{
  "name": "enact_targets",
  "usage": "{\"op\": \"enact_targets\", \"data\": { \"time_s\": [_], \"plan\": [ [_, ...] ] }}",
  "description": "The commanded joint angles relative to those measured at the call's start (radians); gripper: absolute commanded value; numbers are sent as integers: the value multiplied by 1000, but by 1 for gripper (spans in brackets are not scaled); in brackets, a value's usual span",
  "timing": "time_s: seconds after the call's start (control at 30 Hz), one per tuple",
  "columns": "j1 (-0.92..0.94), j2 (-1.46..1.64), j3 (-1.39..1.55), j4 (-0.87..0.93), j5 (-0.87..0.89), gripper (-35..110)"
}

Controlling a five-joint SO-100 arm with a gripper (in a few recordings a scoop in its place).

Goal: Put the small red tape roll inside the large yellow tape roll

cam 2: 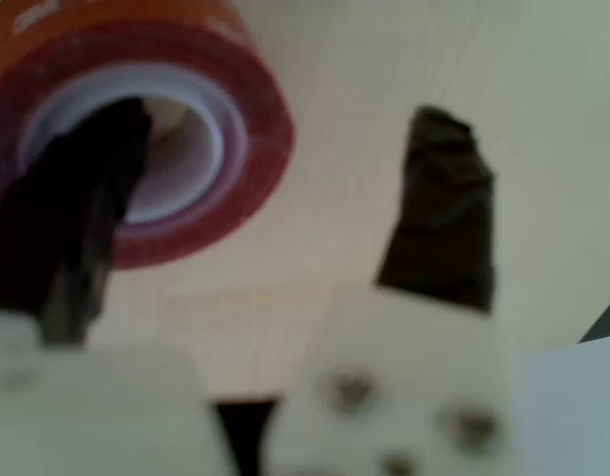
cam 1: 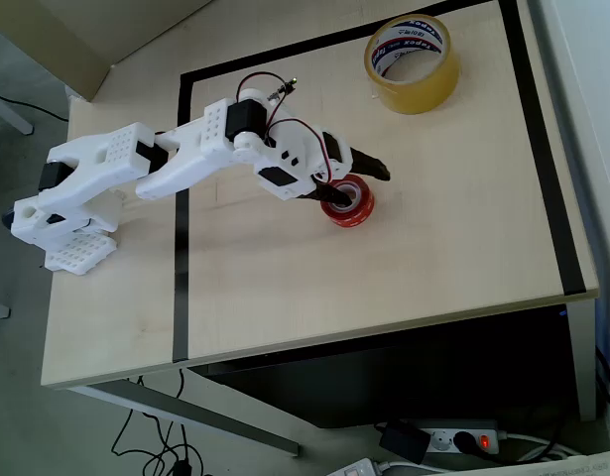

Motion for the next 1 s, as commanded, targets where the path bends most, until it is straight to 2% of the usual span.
{"op": "enact_targets", "data": {
  "time_s": [0.0,0.2,0.3,0.37,0.6,0.73,0.97],
  "plan": [
    [-17,77,-2,78,-32,25],
    [-49,100,-9,193,-64,21],
    [-57,123,-5,210,-69,6],
    [-58,140,3,210,-67,0],
    [-54,193,-61,204,-60,0],
    [-48,279,-64,133,-60,0],
    [-66,382,-120,-104,-67,0]
  ]
}}
